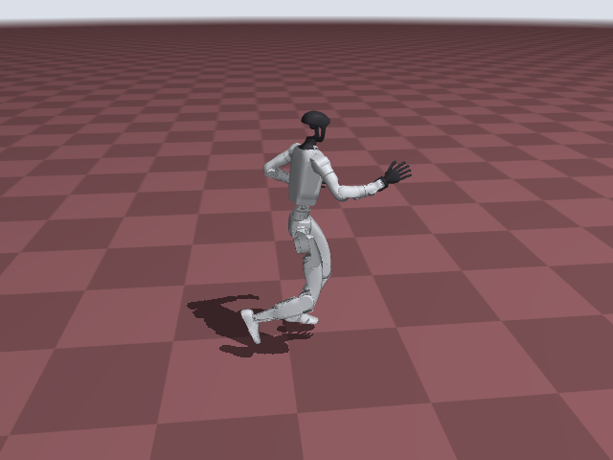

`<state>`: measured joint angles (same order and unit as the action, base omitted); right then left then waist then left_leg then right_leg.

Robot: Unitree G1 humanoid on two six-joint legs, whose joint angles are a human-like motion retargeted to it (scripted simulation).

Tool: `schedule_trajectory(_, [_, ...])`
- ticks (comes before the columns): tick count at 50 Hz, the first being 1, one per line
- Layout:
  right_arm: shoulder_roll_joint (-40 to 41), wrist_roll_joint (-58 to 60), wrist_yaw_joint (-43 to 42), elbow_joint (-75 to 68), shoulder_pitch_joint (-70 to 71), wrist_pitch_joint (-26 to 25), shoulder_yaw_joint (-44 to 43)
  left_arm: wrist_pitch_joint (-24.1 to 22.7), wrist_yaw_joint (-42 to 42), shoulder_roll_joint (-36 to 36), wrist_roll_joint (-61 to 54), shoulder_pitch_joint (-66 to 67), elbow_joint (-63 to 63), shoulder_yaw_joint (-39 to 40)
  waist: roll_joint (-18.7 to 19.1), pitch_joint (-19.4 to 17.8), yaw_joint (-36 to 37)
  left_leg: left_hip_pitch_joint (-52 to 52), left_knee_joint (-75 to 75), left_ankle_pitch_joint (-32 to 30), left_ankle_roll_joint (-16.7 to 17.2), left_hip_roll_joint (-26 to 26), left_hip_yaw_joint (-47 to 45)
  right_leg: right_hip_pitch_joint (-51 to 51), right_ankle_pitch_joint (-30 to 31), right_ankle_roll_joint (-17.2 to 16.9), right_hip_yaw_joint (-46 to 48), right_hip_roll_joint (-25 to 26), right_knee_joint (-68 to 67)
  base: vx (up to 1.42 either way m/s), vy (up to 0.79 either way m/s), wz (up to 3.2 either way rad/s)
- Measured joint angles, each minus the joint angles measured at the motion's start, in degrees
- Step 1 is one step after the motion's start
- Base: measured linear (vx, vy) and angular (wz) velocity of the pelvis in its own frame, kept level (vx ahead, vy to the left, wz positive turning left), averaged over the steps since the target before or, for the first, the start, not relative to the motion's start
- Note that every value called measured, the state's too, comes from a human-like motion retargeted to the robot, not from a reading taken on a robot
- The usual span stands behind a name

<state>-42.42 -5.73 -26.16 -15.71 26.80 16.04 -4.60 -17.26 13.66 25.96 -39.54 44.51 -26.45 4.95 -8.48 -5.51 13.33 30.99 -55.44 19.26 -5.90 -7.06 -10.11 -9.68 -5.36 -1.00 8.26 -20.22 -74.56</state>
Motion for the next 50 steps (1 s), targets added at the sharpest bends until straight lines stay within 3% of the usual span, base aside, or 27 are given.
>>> schedule_trajectory(2, [7.58,0.31,8.95,-13.96,-13.38,-1.93,2.71,-1.04,-5.44,6.27,3.42,-12.76,1.73,1.85,1.34,1.73,-5.60,-7.63,7.76,-2.18,2.40,-0.97,1.40,-6.97,-6.23,3.51,1.35,-0.27,-2.72,0.77,0.02,0.70])
schedule_trajectory(5, [16.03,3.06,22.06,-38.97,-31.22,-7.26,7.71,-3.45,-12.46,18.19,3.29,-34.99,7.91,2.28,4.78,2.51,-15.35,-21.75,20.17,-7.05,6.73,-1.46,4.04,-14.86,-10.35,2.94,2.53,3.39,3.53,0.89,-0.09,0.93])
schedule_trajectory(9, [18.26,5.50,37.15,-52.60,-54.43,-14.12,8.85,-8.13,-17.62,32.67,-0.45,-69.27,22.42,-3.93,10.33,1.04,-27.46,-38.14,31.92,-9.40,10.29,1.19,8.81,-20.47,-2.70,-4.90,1.63,11.23,27.12,1.00,-0.19,0.72])
schedule_trajectory(12, [17.66,6.35,44.94,-56.51,-68.56,-16.94,6.14,-9.11,-21.32,41.28,-3.05,-95.94,37.58,-12.06,14.12,-0.33,-33.61,-45.65,32.40,-5.93,11.85,3.42,14.60,-22.76,3.87,-9.85,-2.36,16.76,41.17,1.00,-0.22,0.10])
schedule_trajectory(15, [16.01,5.78,44.81,-62.29,-76.72,-18.81,2.45,-7.38,-24.25,46.11,-4.95,-109.46,42.97,-14.93,16.48,-0.99,-36.77,-49.29,22.45,-1.63,10.42,4.41,17.59,-26.31,-0.68,-6.71,-5.38,19.01,30.15,0.97,-0.19,-0.16])
schedule_trajectory(17, [16.05,5.31,42.91,-65.45,-76.92,-19.99,1.22,-6.26,-24.40,45.02,-7.42,-116.65,43.27,-20.11,18.12,-1.78,-37.24,-48.04,11.44,-9.63,10.61,8.04,15.15,-26.78,-5.05,-3.30,-4.63,20.38,21.16,0.90,-0.16,0.07])
schedule_trajectory(20, [20.27,3.33,39.89,-67.74,-68.71,-21.88,3.58,-4.00,-20.65,38.28,-9.42,-123.48,37.81,-30.65,18.88,-1.91,-33.51,-39.87,-4.80,-19.07,9.39,15.42,10.11,-23.67,-8.99,0.34,-1.25,22.38,19.28,0.76,-0.16,0.04])
schedule_trajectory(22, [21.97,0.75,37.80,-66.53,-61.15,-22.22,5.34,-1.69,-15.85,33.42,-9.26,-117.70,28.99,-31.73,18.85,-0.88,-29.88,-33.80,-12.70,-20.01,6.20,20.34,6.49,-20.02,-9.15,1.10,0.51,22.78,23.14,0.71,-0.17,-0.08])
schedule_trajectory(25, [22.11,-2.83,34.65,-62.07,-51.62,-21.17,7.02,1.89,-7.97,27.14,-8.70,-104.70,15.37,-30.65,17.91,0.52,-23.98,-26.24,-20.98,-11.33,0.05,24.45,2.25,-13.58,-7.64,0.24,2.48,22.15,30.01,0.68,-0.12,-0.11])
schedule_trajectory(27, [21.56,-4.26,33.16,-57.98,-47.46,-19.81,7.89,3.62,-3.62,24.23,-8.09,-95.51,7.73,-29.26,16.82,1.13,-20.26,-22.11,-22.44,-5.20,-2.15,24.24,0.46,-9.68,-5.06,-0.81,3.72,21.32,33.88,0.66,-0.06,-0.19])
schedule_trajectory(30, [20.98,-5.34,31.63,-52.03,-43.02,-17.43,9.08,4.73,1.50,20.92,-7.98,-81.98,-0.22,-26.56,14.86,1.04,-15.40,-17.29,-19.27,1.48,-2.79,21.67,-1.58,-4.55,-1.40,-2.10,4.99,20.28,37.49,0.62,-0.02,-0.25])
schedule_trajectory(35, [19.39,-6.92,29.46,-43.71,-37.30,-13.50,11.44,5.98,6.35,13.42,-8.47,-61.39,-2.73,-21.10,11.26,-1.26,-11.12,-12.42,-1.03,4.83,0.64,13.00,-2.70,1.51,-1.87,-3.95,3.52,17.83,36.66,0.54,0.01,-0.11])
schedule_trajectory(40, [15.97,-7.00,27.61,-38.51,-29.80,-10.30,12.57,9.01,7.26,5.06,-3.67,-46.67,9.64,-17.65,7.49,-3.51,-10.43,-10.67,27.20,-5.08,5.68,2.38,-0.38,4.72,-8.08,-4.47,2.86,13.36,33.51,0.44,0.04,0.10])
schedule_trajectory(45, [12.62,-5.66,24.51,-36.33,-21.14,-8.76,12.26,11.85,3.82,-2.80,10.35,-38.09,39.93,-16.69,6.37,-4.39,-10.15,-11.27,47.80,-19.54,8.65,-2.08,4.72,6.89,-15.63,-3.03,0.79,12.86,29.75,0.45,0.06,-0.11])
schedule_trajectory(50, [12.99,-5.38,22.43,-33.33,-19.02,-8.01,11.71,16.85,0.66,-10.19,22.63,-32.85,76.87,-14.74,3.15,-4.06,-10.06,-7.17,34.05,-19.82,5.29,-4.57,3.97,8.78,-18.66,-3.22,-2.09,9.36,21.97,0.56,0.07,-0.38])
